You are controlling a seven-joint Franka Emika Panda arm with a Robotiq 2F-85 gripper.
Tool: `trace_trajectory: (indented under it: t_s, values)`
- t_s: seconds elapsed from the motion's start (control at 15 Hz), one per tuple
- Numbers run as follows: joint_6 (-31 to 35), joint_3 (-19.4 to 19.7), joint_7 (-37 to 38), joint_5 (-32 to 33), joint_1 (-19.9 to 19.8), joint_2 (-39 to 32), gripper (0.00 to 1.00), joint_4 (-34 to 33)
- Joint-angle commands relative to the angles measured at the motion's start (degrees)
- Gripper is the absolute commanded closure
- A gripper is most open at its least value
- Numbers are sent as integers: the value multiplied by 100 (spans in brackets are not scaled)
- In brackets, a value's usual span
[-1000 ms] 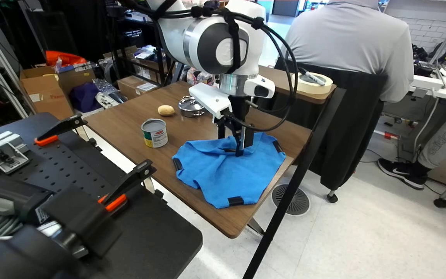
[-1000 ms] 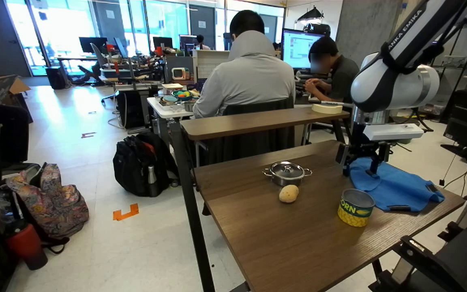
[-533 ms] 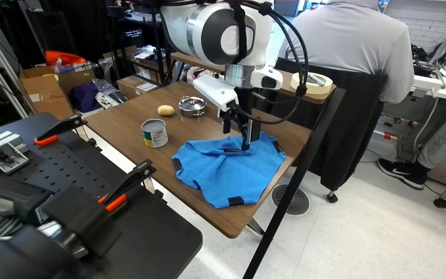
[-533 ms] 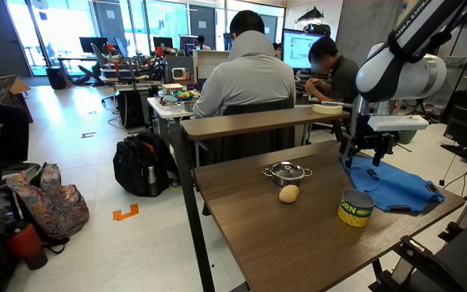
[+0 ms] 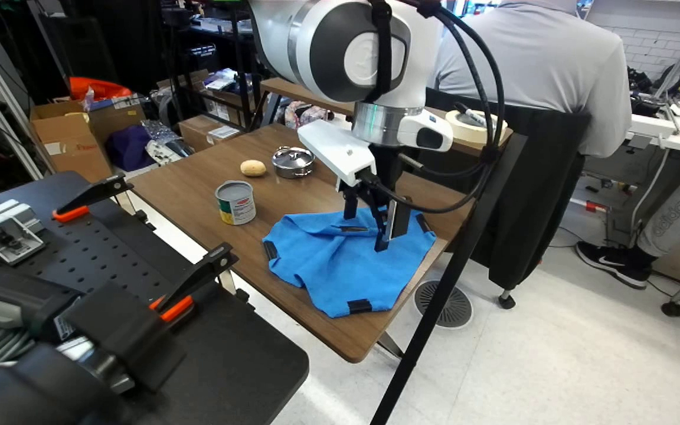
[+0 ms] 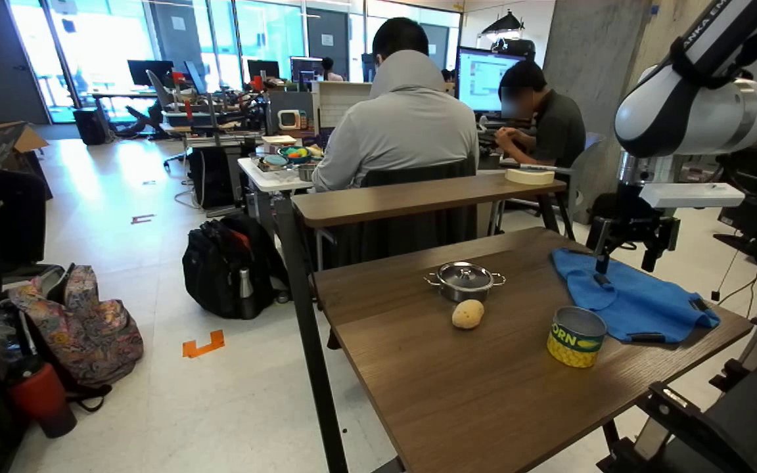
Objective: Move the blue cloth to the right
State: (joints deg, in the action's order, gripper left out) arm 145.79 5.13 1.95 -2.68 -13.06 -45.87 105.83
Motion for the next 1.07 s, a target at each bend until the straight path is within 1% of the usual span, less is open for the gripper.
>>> trace_trajectory:
  t_s: [0.0,0.27,0.47,0.73,1.0]
  values:
    - [-10,-17,-117,-182,-163,-160,0,-78]
    - [119,-102,-29,-269,-177,-436,0,-209]
    - [86,-182,50,-443,-154,-574,0,-330]
    - [87,-217,246,-562,-20,-643,0,-503]
    - [22,-252,486,-571,211,-738,0,-743]
